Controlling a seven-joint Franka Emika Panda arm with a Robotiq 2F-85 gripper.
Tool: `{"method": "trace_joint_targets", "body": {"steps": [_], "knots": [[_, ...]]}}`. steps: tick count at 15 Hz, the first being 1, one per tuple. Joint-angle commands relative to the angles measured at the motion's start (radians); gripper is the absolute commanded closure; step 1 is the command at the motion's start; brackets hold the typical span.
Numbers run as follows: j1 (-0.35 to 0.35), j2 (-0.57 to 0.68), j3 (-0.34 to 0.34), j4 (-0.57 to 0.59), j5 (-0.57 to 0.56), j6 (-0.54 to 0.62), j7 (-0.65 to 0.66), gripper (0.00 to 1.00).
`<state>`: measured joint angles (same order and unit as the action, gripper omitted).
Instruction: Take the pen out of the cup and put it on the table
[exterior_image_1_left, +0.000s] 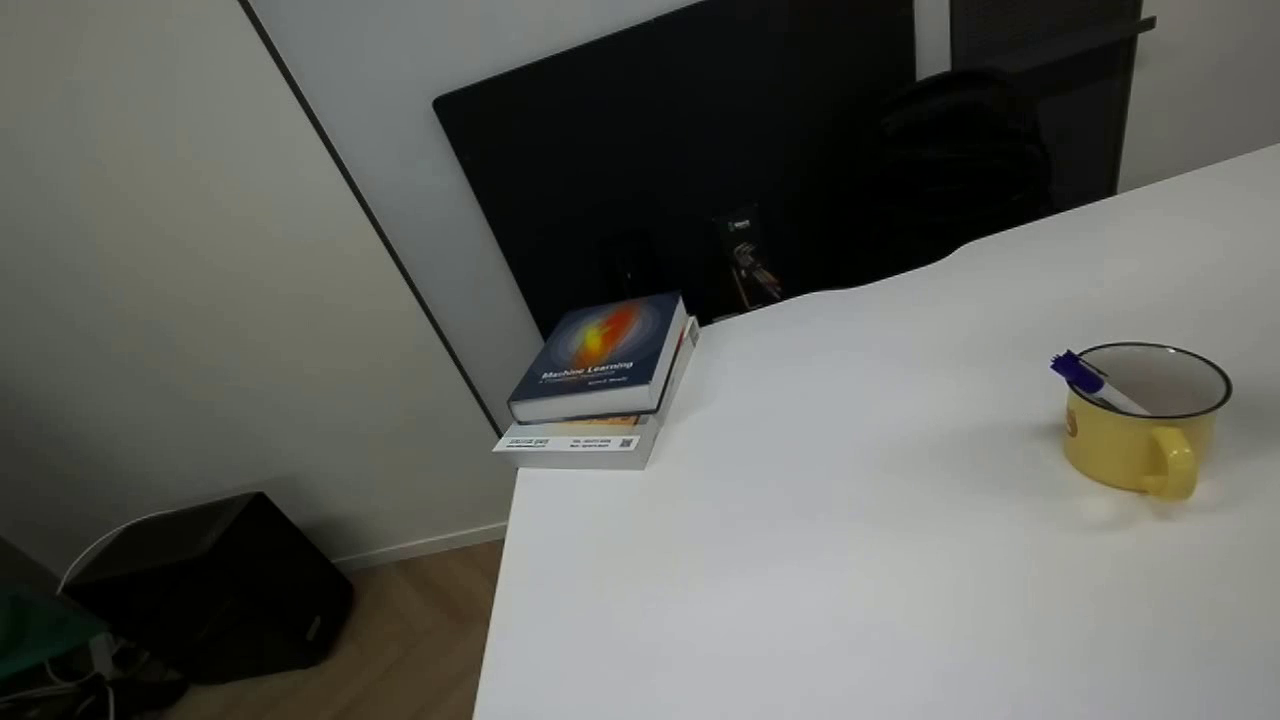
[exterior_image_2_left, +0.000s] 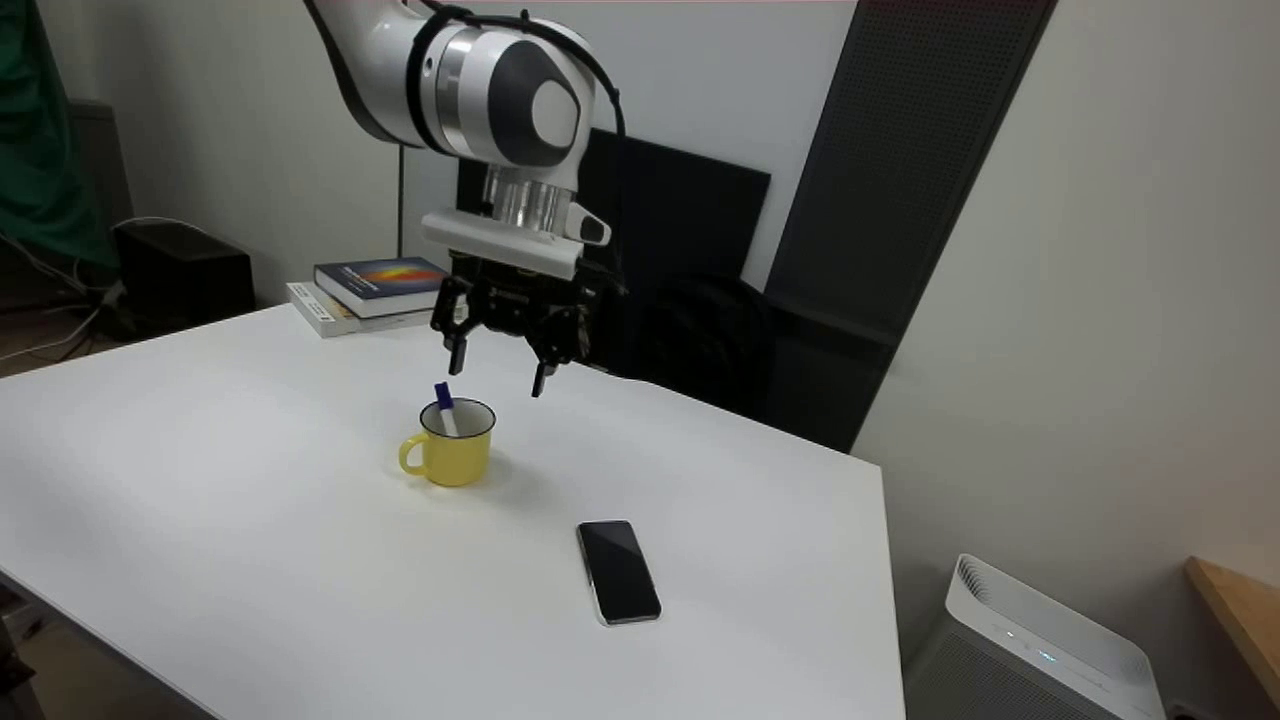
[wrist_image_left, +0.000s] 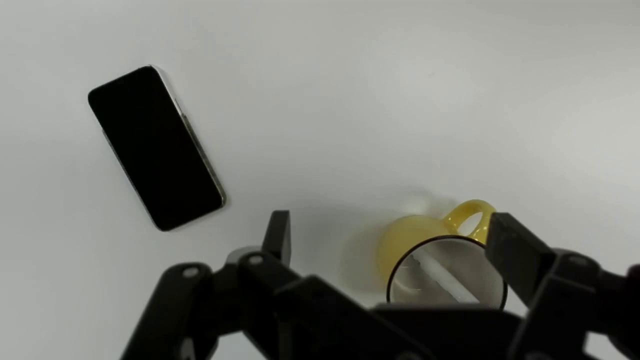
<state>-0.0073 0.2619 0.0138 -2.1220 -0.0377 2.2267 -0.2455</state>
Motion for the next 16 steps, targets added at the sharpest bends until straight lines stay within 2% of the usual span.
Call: {"method": "trace_joint_targets", "body": {"steps": [1, 8, 13, 15, 16], "knots": [[0.023, 0.091, 0.021, 0.120, -0.106, -0.057, -0.079, 0.00], [0.067, 0.149, 0.070, 0.188, -0.280, -0.070, -0.269, 0.00], [0.082, 0.169, 0.120, 0.211, -0.313, -0.072, -0.454, 0.00], [0.102, 0.177, 0.119, 0.220, -0.327, -0.080, -0.449, 0.00], [0.090, 0.157, 0.118, 0.179, -0.302, -0.048, -0.438, 0.00]]}}
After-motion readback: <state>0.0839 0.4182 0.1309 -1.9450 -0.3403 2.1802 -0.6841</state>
